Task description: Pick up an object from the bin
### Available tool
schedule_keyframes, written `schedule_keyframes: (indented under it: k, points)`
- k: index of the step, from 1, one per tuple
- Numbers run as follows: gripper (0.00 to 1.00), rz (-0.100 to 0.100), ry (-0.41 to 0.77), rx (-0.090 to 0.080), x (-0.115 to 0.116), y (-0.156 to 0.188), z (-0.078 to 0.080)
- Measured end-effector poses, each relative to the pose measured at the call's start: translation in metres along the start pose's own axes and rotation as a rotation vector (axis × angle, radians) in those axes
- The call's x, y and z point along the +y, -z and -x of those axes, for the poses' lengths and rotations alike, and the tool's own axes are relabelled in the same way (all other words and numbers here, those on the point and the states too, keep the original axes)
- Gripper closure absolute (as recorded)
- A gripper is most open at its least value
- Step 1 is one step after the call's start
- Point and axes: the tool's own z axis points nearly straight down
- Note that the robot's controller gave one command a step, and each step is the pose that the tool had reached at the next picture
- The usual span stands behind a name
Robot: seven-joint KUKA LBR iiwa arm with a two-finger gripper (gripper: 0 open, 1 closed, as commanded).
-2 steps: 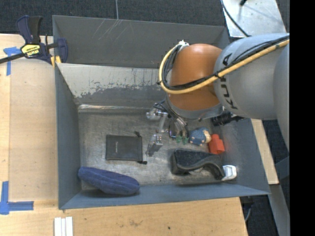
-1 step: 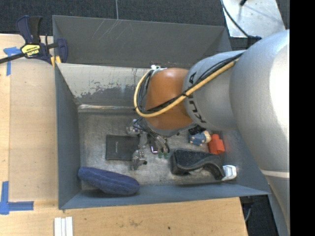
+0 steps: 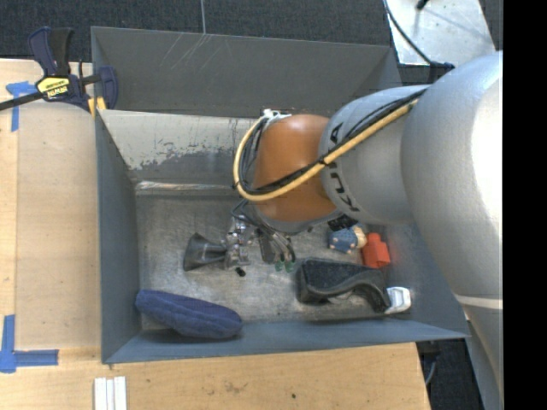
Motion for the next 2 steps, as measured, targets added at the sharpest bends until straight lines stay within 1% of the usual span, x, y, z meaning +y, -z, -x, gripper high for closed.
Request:
schedule_keyframes:
  k: [1, 2]
  points:
    - [1.0, 0.0, 0.13, 0.001, 0.008, 0.091, 0.046]
    - [1.0, 0.0, 0.154, 0.002, 0.008, 0.151, 0.044]
